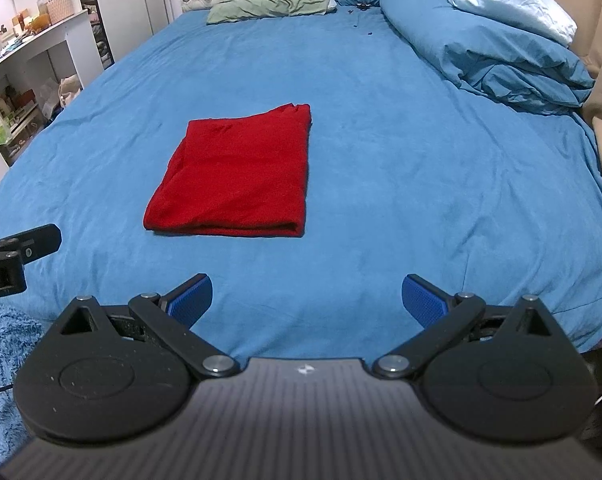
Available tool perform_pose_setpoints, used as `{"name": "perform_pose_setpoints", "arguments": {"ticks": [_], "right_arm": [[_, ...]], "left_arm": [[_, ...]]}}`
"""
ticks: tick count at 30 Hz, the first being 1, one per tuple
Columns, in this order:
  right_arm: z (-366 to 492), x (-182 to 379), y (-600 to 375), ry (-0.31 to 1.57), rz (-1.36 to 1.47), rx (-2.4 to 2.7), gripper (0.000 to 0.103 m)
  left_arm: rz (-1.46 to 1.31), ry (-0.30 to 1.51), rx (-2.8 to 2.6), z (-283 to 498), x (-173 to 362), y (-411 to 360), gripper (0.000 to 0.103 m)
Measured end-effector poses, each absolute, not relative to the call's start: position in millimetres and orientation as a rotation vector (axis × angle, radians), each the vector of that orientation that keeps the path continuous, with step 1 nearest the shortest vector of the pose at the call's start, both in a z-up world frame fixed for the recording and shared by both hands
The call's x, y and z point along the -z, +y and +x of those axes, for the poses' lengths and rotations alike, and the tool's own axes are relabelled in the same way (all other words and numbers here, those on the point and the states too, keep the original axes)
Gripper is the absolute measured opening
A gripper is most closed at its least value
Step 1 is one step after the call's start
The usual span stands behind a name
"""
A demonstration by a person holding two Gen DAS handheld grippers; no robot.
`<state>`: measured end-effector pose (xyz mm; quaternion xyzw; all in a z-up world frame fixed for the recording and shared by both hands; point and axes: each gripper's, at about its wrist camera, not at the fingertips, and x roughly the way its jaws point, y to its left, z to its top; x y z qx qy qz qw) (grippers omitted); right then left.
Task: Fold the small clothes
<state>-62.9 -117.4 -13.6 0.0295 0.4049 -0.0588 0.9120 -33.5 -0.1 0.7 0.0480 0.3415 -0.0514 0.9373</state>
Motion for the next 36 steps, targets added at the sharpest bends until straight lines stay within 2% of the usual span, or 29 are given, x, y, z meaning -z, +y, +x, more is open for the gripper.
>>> {"name": "perform_pose_setpoints", "arguments": {"ticks": [36], "right_arm": [[-59.2, 17.1, -127.3, 0.852, 0.047, 0.112, 0.103]], "left_arm": [[0.087, 0.693, 0.105, -32.2, -3.6, -2.0, 0.103]]}}
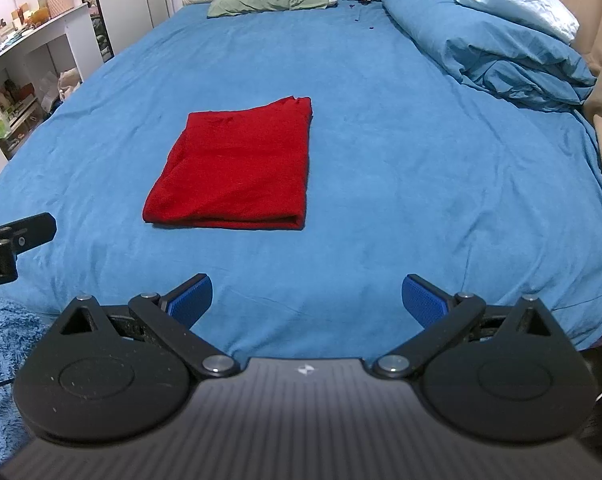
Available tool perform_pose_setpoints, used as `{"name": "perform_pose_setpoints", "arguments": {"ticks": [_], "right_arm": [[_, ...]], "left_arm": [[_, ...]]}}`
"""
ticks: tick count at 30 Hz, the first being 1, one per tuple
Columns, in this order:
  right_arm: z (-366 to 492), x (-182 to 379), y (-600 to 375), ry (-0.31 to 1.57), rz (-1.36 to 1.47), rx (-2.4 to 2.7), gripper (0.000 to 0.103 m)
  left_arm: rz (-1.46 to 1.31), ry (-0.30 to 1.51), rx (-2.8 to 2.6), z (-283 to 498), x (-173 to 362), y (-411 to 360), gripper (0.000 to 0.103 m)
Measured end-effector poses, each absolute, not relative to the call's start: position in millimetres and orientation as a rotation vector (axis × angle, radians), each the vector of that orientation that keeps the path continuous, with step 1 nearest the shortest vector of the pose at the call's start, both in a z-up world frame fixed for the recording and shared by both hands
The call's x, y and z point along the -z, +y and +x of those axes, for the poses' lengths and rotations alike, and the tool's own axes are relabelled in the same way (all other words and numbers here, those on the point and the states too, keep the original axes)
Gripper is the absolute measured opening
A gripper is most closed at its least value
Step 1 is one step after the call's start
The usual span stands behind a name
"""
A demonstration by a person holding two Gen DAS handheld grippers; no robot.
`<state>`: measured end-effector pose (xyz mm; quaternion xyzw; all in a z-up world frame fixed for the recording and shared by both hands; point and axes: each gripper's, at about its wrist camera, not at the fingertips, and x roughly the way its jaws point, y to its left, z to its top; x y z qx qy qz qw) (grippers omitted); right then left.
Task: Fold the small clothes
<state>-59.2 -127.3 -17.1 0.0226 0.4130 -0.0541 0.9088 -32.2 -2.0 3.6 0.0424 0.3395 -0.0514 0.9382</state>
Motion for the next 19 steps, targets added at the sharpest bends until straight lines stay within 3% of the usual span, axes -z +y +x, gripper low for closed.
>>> {"name": "perform_pose_setpoints", "arguments": {"ticks": [19], "right_arm": [[-57.6, 12.5, -123.5, 0.844, 0.040, 0.108, 0.103]], "left_arm": [[0.084, 0.671, 0.101, -33.5, -2.1, 0.1, 0.103]]}}
